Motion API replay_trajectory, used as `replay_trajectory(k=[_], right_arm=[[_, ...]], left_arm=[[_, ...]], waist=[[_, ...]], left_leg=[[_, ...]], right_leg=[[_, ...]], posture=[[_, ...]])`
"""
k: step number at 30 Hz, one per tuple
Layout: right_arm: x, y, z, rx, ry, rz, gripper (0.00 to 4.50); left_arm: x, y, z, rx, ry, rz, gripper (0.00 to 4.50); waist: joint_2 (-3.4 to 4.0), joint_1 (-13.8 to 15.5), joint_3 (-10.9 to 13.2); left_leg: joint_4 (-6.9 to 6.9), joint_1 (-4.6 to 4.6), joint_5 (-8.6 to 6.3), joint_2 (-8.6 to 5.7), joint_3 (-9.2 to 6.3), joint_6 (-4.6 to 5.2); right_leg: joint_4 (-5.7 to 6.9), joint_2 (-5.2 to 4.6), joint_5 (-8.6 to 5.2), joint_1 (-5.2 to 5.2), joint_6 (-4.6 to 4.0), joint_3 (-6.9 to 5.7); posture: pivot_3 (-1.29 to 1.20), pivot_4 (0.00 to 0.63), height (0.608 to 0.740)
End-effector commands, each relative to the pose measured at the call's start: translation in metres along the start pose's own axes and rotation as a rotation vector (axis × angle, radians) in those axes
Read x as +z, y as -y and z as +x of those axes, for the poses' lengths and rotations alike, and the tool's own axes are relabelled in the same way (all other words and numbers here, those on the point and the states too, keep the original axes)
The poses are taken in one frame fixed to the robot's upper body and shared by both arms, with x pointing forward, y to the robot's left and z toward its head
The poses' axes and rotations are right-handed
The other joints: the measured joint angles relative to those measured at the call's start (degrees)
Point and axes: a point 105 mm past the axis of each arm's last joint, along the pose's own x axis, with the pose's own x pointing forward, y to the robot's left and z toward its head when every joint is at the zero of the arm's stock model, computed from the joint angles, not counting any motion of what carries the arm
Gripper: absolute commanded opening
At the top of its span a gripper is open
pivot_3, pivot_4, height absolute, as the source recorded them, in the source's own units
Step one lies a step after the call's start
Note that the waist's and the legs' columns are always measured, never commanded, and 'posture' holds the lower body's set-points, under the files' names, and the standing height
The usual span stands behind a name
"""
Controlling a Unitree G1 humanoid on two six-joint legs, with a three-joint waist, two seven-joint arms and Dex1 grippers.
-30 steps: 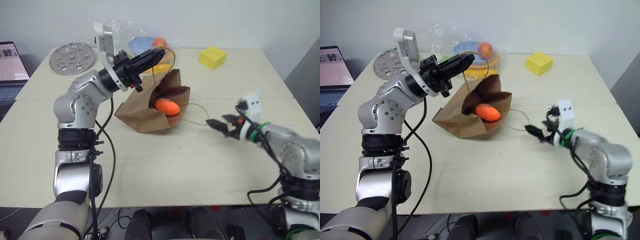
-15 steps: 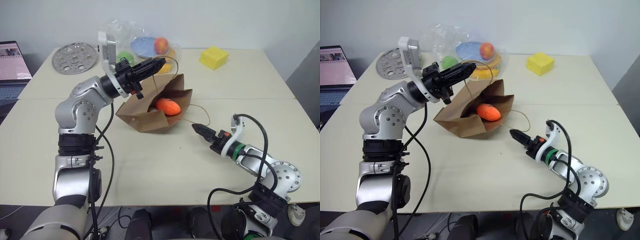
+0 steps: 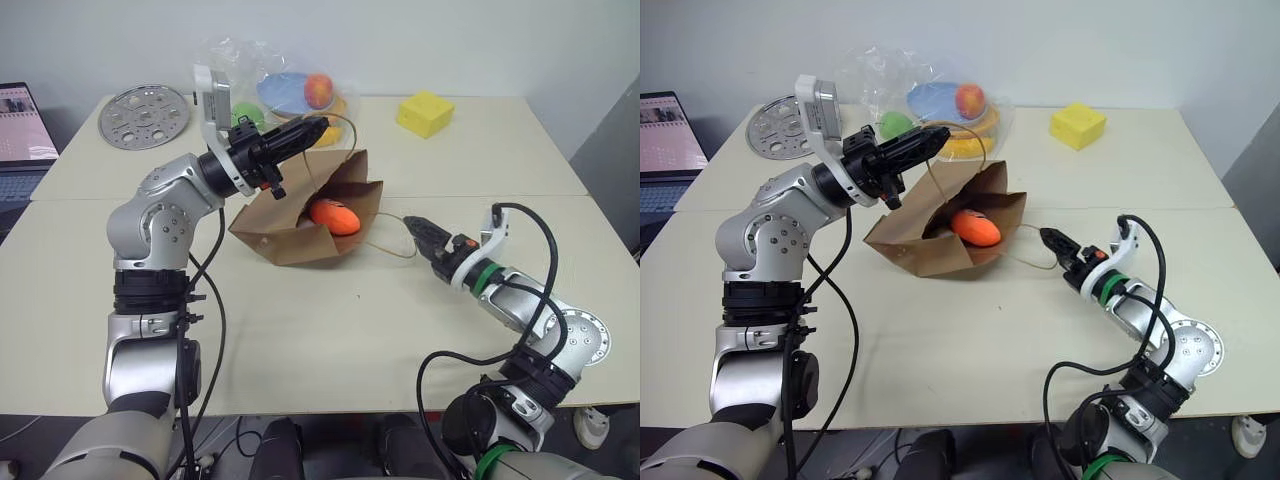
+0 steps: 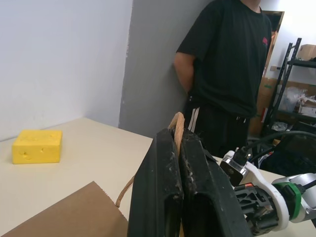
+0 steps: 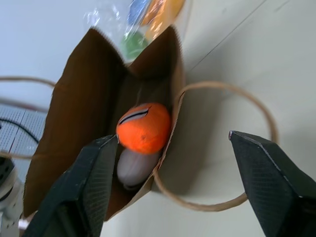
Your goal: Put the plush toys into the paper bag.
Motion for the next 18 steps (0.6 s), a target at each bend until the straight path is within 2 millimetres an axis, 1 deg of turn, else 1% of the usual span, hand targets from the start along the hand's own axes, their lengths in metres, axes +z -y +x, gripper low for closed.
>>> replay_trajectory(k=[1,6,10,13,15,16,17,18], right_arm=[[-0.015,-0.009,0.008,0.051,-0.034,0.033,3.91],[-0.001,-0.004,0.001,0.023,0.013,0.003,3.91],[0.012,-0.008,-0.014,0.052,0.057,-0.030,3.91],[0.017,-0.002,-0.022,0.037,0.069,-0.021,3.91],[0.015,0.009,-0.030,-0.008,0.058,-0.015,3.91],[0.010,0.016,-0.031,-0.041,0.037,-0.013,3.91],[0.005,0.021,-0.032,-0.064,0.023,-0.011,3.91],[0.001,0.021,-0.029,-0.061,0.014,0.002,3.91]], left_arm=[[0.011,0.007,0.004,-0.029,0.015,0.047,0.00],[0.011,0.006,0.002,-0.022,0.013,0.048,0.00],[0.011,0.006,0.000,-0.018,0.011,0.049,0.00],[0.010,0.006,-0.001,-0.014,0.012,0.048,0.00],[0.010,0.005,-0.001,-0.014,0.013,0.047,0.00],[0.010,0.005,0.000,-0.015,0.012,0.046,0.00],[0.010,0.005,0.000,-0.016,0.012,0.046,0.00],[0.009,0.006,0.000,-0.018,0.013,0.045,0.00]], waist=[[0.00,0.0,0.0],[0.00,0.1,0.0],[0.00,0.1,0.0],[0.00,0.1,0.0],[0.00,0.1,0.0],[-0.01,0.1,0.0],[-0.01,0.1,0.0],[-0.01,0.1,0.0]], left_leg=[[0.00,0.00,0.00,0.00,0.00,0.00],[0.00,-0.01,0.00,0.00,0.00,0.00],[0.00,-0.02,0.00,0.00,0.00,0.00],[0.00,-0.02,0.00,0.00,0.00,0.00],[0.00,-0.02,0.00,0.00,0.01,0.00],[0.00,-0.02,0.00,0.00,0.01,0.00],[0.00,-0.03,0.00,0.00,0.01,0.00],[0.00,-0.03,0.00,0.00,0.00,0.01]], right_leg=[[0.00,0.00,0.00,0.00,0.00,0.00],[0.00,0.00,0.00,0.00,0.00,0.01],[-0.02,0.00,0.00,0.00,0.00,0.00],[-0.03,0.00,0.00,0.00,0.00,0.00],[-0.03,0.00,0.00,0.00,0.00,0.01],[-0.04,0.00,0.00,0.00,0.00,0.02],[-0.05,0.00,0.00,0.00,0.00,0.01],[-0.06,0.00,0.00,0.00,0.00,0.01]], posture=[[0.00,0.150,0.740],[0.00,0.150,0.740],[0.00,0.150,0.740],[0.00,0.150,0.740],[0.00,0.150,0.740],[0.00,0.150,0.740],[0.00,0.150,0.740],[0.00,0.150,0.740]])
